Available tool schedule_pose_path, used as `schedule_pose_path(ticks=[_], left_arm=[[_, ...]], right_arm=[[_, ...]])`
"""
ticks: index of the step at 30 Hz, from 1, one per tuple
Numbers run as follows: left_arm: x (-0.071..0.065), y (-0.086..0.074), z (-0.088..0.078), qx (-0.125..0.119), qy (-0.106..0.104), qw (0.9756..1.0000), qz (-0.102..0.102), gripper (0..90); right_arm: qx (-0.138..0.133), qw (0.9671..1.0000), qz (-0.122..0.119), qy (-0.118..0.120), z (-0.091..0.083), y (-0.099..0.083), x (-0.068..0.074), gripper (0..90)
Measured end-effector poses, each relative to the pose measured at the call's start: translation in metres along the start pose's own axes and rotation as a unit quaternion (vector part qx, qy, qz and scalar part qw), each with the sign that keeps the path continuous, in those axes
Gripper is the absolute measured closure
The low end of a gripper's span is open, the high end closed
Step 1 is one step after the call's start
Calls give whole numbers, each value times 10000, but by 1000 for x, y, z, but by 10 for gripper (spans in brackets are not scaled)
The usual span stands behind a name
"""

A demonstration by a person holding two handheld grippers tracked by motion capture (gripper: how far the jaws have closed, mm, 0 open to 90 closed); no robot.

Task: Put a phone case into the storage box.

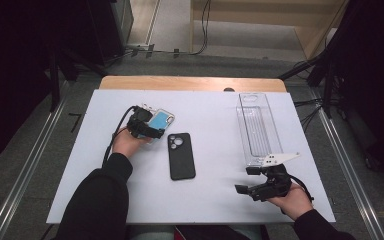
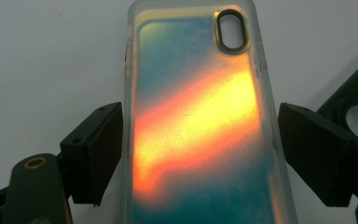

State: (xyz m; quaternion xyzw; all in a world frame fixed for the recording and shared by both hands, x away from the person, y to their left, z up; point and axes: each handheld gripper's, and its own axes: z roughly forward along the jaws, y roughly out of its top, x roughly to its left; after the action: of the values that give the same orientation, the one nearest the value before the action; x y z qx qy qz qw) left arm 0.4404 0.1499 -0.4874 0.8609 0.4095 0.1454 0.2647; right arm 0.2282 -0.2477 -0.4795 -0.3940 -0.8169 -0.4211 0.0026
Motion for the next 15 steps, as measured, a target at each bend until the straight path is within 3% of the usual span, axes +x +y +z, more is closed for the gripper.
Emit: schedule_pose_path(ticks=[5, 15], left_arm=[[4, 3, -15, -84, -9, 9999, -86, 173], [-2, 6, -49, -264, -342, 9988, -215, 172]], right_arm=[[-5, 10000, -16, 11, 0, 0, 0, 131], [-105, 9999, -70, 2, -2, 1, 1, 131]])
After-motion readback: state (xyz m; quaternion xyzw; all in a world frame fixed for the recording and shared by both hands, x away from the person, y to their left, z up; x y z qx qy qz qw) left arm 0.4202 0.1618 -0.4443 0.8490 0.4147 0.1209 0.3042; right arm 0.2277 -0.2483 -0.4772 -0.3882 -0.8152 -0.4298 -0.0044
